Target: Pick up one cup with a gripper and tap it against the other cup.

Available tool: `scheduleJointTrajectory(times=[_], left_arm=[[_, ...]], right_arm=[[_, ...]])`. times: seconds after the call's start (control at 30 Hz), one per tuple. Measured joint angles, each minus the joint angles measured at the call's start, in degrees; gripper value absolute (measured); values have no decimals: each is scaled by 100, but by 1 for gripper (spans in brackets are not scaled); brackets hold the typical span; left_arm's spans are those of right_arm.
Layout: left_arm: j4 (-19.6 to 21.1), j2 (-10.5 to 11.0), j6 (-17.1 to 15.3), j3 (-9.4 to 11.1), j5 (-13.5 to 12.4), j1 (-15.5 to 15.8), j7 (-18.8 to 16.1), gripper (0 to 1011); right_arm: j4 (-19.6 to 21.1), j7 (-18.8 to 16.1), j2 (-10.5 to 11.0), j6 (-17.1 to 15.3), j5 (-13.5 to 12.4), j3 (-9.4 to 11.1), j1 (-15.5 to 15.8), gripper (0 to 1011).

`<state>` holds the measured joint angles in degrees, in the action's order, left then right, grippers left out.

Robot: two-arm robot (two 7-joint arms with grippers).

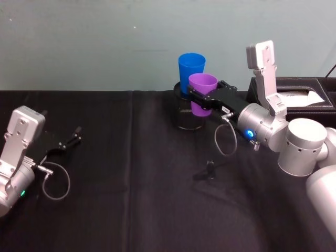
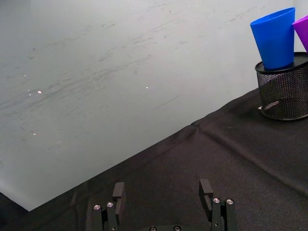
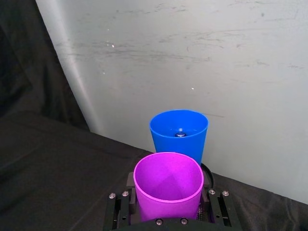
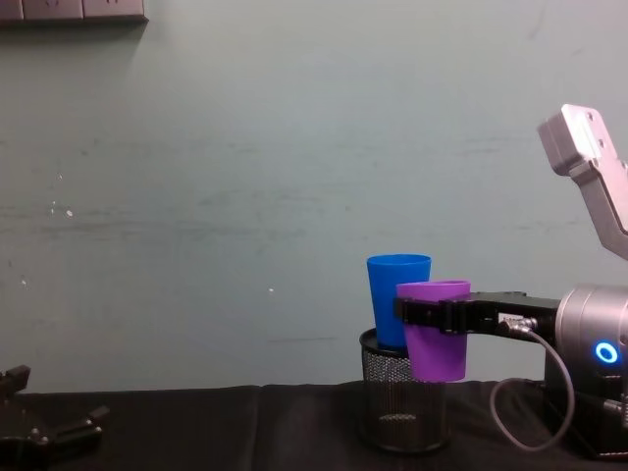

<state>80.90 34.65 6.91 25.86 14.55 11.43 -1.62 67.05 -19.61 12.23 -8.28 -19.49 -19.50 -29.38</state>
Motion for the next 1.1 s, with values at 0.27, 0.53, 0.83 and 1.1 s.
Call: scheduleJointTrajectory(times=[0.27, 0.53, 0.83, 1.1], left_arm=[[0, -1, 0, 0, 0, 0, 0, 1000], [0, 0, 0, 0, 0, 0, 0, 1000], [0, 0, 0, 0, 0, 0, 0, 1000], [0, -1, 0, 0, 0, 0, 0, 1000]], right_arm=[[5, 3, 4, 0, 0, 2, 4, 734], [10, 5, 4, 0, 0, 1, 9, 734], [12, 5, 4, 0, 1, 1, 10, 734], [12, 5, 4, 0, 1, 1, 10, 734]])
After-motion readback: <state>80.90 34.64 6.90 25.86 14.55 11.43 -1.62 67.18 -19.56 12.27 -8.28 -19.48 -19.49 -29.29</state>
